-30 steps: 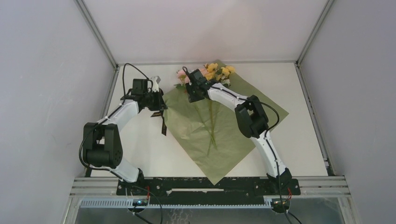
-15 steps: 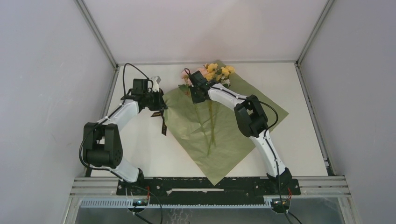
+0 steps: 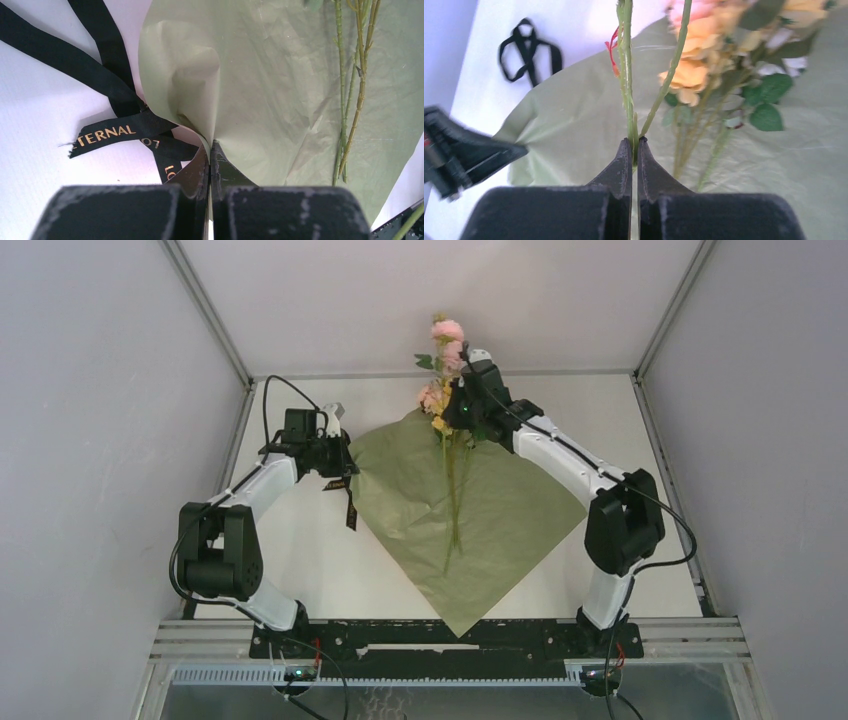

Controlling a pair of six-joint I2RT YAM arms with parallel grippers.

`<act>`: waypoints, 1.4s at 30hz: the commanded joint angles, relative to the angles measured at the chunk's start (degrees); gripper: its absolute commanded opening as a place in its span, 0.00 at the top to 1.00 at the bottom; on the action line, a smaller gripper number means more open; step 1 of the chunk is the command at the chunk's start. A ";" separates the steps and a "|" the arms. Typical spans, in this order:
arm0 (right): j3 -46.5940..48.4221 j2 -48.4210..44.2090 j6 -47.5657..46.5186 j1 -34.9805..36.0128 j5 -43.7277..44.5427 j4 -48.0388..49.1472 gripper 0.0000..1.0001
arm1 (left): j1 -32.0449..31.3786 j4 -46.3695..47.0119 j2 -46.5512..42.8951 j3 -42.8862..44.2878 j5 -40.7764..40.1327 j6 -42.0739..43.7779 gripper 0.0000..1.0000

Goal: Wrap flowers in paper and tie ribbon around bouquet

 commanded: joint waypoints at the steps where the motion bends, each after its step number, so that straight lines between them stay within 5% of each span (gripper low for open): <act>1: -4.35 1.10 3.80 -4.27 3.33 2.78 1.00 | -0.40 1.21 -1.14 -0.46 -0.33 0.53 0.99; 10: 2.92 13.59 2.05 -5.63 5.09 -0.43 0.98 | -0.40 1.07 -1.19 -0.56 -0.76 0.69 0.99; 17: 2.24 13.68 3.55 -6.01 7.25 -2.39 0.59 | -0.39 1.00 -1.02 -0.53 -0.58 0.77 0.99; 22: 2.54 11.10 1.03 -6.17 7.71 -4.65 0.45 | -0.40 1.03 -0.97 -0.55 -0.42 0.77 0.99; 26: 1.42 5.41 -3.80 -6.08 3.36 -6.99 0.40 | -0.44 1.03 -0.96 -0.55 -0.59 0.82 0.99; 29: -9.54 -6.10 -14.30 -2.38 -3.45 0.39 0.40 | -0.40 0.96 -0.74 -0.56 -0.93 0.86 0.99; 35: -28.89 -26.51 -41.45 11.12 -19.35 -3.35 0.39 | -0.39 0.72 0.07 -0.20 -0.96 0.84 0.99; 39: -39.72 -35.43 -58.49 23.02 -20.64 -10.46 0.36 | -0.40 0.32 0.59 0.74 -1.23 1.69 0.98; 40: -41.49 -36.61 -59.42 24.53 -20.67 -10.79 0.35 | -0.35 -0.70 0.66 2.01 -1.24 3.20 0.95; 42: -44.05 -37.69 -57.75 24.93 -21.44 -10.43 0.35 | -0.16 -5.60 0.79 7.10 -2.51 8.64 0.70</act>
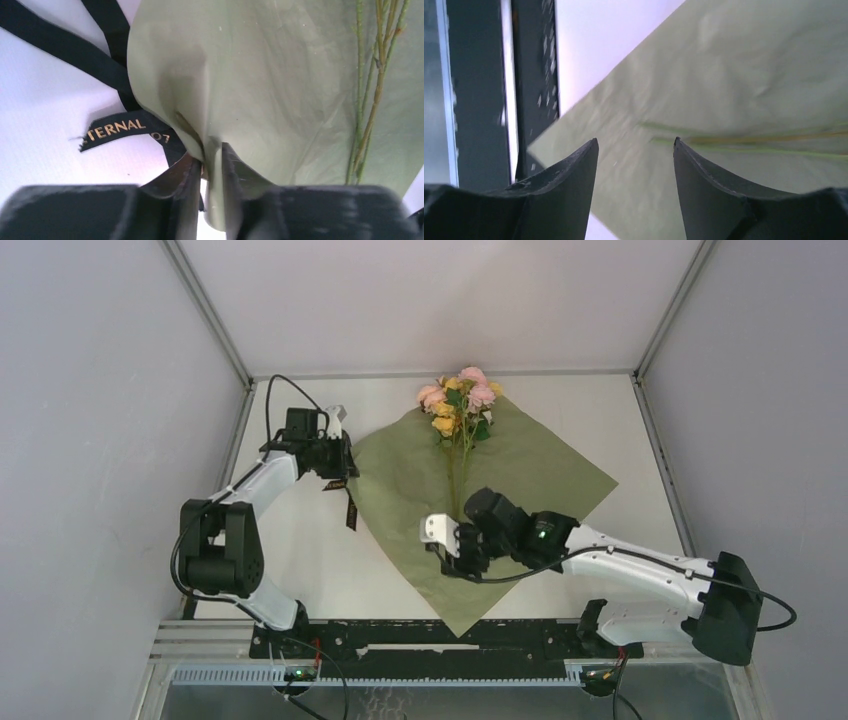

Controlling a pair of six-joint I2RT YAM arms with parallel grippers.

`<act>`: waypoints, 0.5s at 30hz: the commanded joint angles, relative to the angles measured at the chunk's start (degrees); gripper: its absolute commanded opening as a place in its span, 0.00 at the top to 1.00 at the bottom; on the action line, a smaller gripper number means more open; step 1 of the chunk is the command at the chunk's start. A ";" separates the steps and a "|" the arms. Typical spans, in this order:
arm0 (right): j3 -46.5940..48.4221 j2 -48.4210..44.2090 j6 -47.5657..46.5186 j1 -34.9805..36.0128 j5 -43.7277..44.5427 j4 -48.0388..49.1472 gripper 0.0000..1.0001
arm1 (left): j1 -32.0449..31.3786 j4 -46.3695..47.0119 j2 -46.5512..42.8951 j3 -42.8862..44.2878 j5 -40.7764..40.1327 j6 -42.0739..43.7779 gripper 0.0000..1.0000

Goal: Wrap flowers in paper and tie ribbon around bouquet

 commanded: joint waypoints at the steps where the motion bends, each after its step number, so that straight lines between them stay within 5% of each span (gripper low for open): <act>1: -5.38 -1.07 -7.07 1.03 -1.07 -2.87 0.36 | -0.01 -7.06 0.01 9.65 -2.42 10.56 0.56; 3: -4.91 0.67 6.24 -1.42 0.38 3.16 0.49 | 0.38 -9.62 -1.96 12.89 -5.56 15.70 0.34; 6: 0.01 6.12 32.14 -10.22 -3.93 2.66 0.65 | -0.46 -10.93 -7.97 12.47 -7.34 23.83 0.21; 9: -1.48 10.58 48.83 -18.02 -7.42 0.63 0.69 | -5.79 -16.18 -14.67 8.81 -6.77 34.91 0.19; 15: -9.48 9.19 60.64 -19.13 2.86 3.15 0.73 | -27.98 -27.94 -18.60 -0.58 -11.88 45.07 0.23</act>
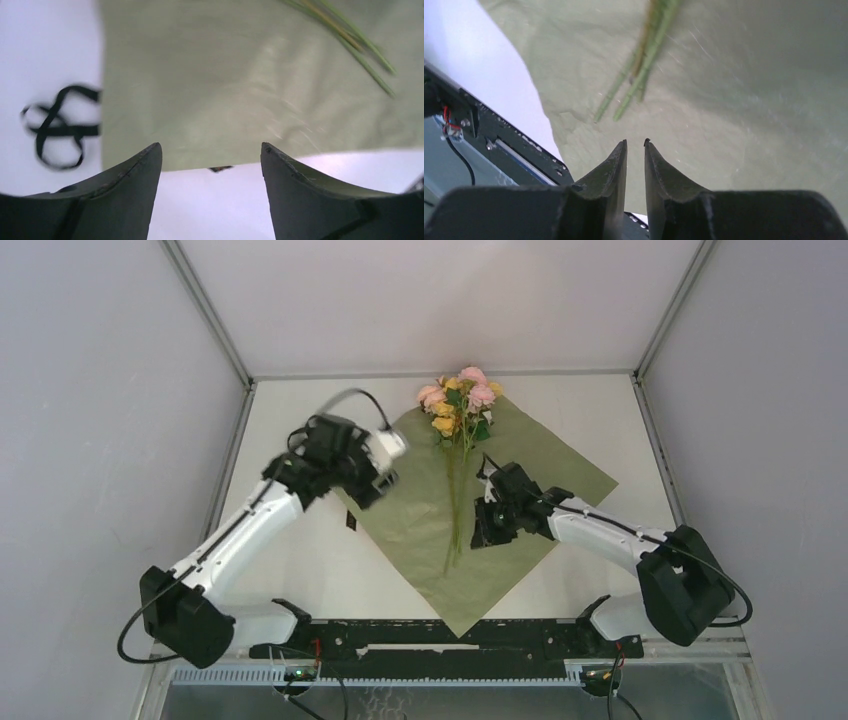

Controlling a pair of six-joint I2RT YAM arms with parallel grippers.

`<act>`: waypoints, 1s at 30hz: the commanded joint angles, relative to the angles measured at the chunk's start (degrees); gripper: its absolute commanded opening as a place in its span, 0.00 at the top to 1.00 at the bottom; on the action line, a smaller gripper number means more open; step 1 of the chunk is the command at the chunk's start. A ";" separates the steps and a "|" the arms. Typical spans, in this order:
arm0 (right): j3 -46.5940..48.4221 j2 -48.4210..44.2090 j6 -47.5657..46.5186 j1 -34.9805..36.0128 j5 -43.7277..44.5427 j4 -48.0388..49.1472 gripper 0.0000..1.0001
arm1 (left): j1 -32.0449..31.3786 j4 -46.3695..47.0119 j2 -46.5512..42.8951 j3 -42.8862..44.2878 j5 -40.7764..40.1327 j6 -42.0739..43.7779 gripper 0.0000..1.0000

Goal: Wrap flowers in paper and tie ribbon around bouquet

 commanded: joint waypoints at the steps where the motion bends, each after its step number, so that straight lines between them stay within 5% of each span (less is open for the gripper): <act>1: -3.68 -2.05 15.59 0.95 5.24 1.21 0.73 | -17.20 -9.64 -2.01 -10.17 -5.40 11.39 0.23; 7: -11.42 -4.66 18.99 -2.18 7.67 4.01 0.73 | -45.64 -1.56 -5.74 -20.50 -8.83 13.85 0.15; 11: -14.09 -6.88 20.63 -2.57 7.85 6.31 0.73 | -56.44 12.28 -3.87 -27.51 -14.93 17.06 0.11; 14: -14.19 -7.57 21.26 -1.63 8.77 6.34 0.73 | -58.94 19.73 -1.27 -29.81 -16.85 18.36 0.15; 19: -14.22 -7.98 21.69 0.89 10.45 5.65 0.72 | -59.13 25.26 1.86 -31.25 -16.49 20.42 0.43; 30: -15.06 -6.98 21.50 0.47 9.38 7.16 0.72 | -59.12 25.18 8.47 -30.35 -16.27 19.96 0.39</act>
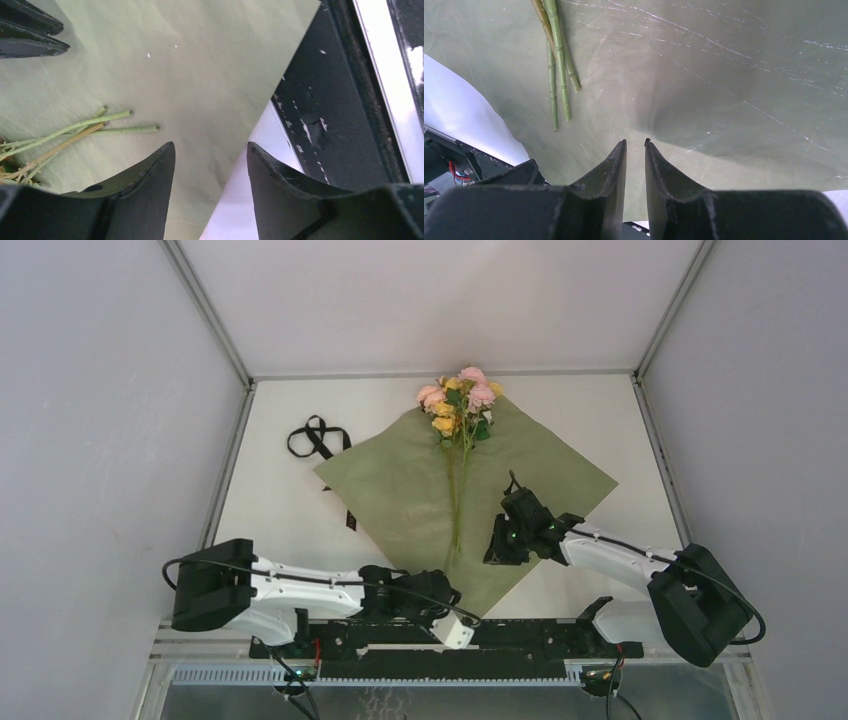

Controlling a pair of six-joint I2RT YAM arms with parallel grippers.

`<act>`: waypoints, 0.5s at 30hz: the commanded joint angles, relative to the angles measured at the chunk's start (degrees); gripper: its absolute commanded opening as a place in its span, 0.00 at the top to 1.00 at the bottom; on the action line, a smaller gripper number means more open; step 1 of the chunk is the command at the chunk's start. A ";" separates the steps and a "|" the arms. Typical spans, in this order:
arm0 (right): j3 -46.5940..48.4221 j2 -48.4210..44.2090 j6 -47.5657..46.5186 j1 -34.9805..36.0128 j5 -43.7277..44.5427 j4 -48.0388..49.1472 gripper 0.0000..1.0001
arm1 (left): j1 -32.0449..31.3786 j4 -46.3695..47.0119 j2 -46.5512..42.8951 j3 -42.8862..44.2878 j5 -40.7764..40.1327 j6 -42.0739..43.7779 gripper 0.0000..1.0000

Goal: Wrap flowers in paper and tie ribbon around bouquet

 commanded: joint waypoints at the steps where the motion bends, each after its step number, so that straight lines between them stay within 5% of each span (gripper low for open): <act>1: -0.04 -0.25 0.48 -0.49 0.00 2.11 0.72 | -0.22 0.86 2.57 0.71 -0.08 0.63 0.39; 5: -0.04 0.37 0.23 -0.82 -0.42 2.24 0.72 | -0.22 3.06 3.12 0.08 -0.87 1.21 0.42; 8: -0.04 0.82 0.11 -1.02 -1.33 2.82 0.72 | -0.16 4.11 2.74 -0.23 -1.83 1.25 0.60; 12: -0.04 1.17 -1.18 -1.72 -3.22 3.77 0.72 | 0.92 3.50 0.58 0.17 -2.70 1.04 0.98; 15: -0.04 1.04 -3.51 -2.44 -5.91 4.43 0.71 | 3.68 2.00 -0.96 2.26 -1.29 -1.57 1.00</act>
